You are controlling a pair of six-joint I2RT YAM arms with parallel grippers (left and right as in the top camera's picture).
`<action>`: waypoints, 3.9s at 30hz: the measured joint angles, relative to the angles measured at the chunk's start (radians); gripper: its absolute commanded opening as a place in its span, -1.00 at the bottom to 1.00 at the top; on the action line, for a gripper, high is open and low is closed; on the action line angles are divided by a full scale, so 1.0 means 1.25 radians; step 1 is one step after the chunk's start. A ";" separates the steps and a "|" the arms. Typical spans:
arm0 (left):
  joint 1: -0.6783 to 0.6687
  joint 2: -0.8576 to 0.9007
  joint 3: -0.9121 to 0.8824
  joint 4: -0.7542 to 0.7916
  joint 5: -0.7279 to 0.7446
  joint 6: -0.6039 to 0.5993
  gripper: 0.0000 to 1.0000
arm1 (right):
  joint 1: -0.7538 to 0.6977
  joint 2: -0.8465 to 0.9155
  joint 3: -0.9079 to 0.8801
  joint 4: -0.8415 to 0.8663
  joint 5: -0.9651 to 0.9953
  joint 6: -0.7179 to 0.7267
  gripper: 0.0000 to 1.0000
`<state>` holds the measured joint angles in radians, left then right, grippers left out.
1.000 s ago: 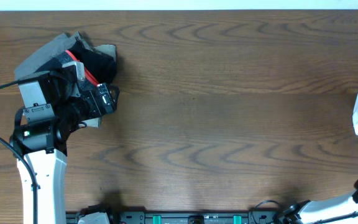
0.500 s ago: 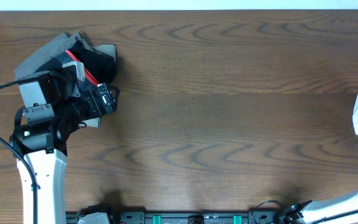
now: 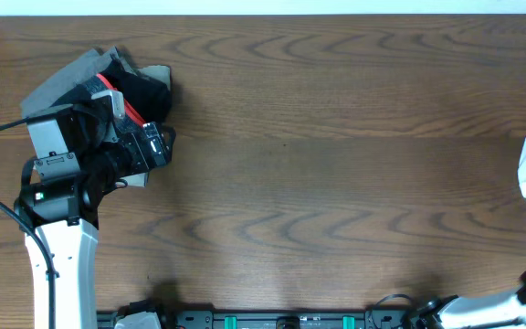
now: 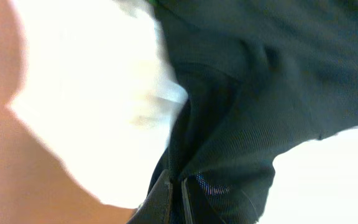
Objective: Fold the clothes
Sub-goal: 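Grasp the black polo shirt at the table's right edge with the right gripper, then drag the black polo shirt leftward onto the table center with right gripper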
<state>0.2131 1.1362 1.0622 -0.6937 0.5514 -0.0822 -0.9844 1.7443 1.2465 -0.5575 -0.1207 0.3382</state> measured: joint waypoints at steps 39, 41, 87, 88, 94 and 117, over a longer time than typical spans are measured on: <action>0.000 0.000 0.000 -0.017 0.002 0.000 0.96 | 0.221 0.135 0.063 -0.052 0.151 0.070 0.19; 0.000 0.000 0.000 -0.017 0.002 0.000 0.96 | 0.213 0.171 0.063 -0.022 0.143 0.062 0.19; 0.000 0.001 0.000 -0.017 -0.007 0.000 0.96 | 0.920 -0.103 0.056 0.197 -0.233 0.036 -0.97; 0.000 0.001 0.000 -0.017 -0.007 0.000 0.96 | 0.969 -0.091 0.056 0.203 -0.231 0.036 -0.97; 0.000 0.001 0.000 -0.017 -0.007 0.000 0.96 | 1.162 0.014 0.056 0.232 -0.230 0.035 -0.97; -0.188 0.093 0.000 -0.009 -0.032 0.056 0.96 | 0.881 -0.033 0.056 0.094 -0.148 -0.038 0.33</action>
<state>-0.0219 1.2530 1.0626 -0.7044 0.5114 -0.0128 0.1173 1.7027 1.3170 -0.4400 -0.3054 0.2909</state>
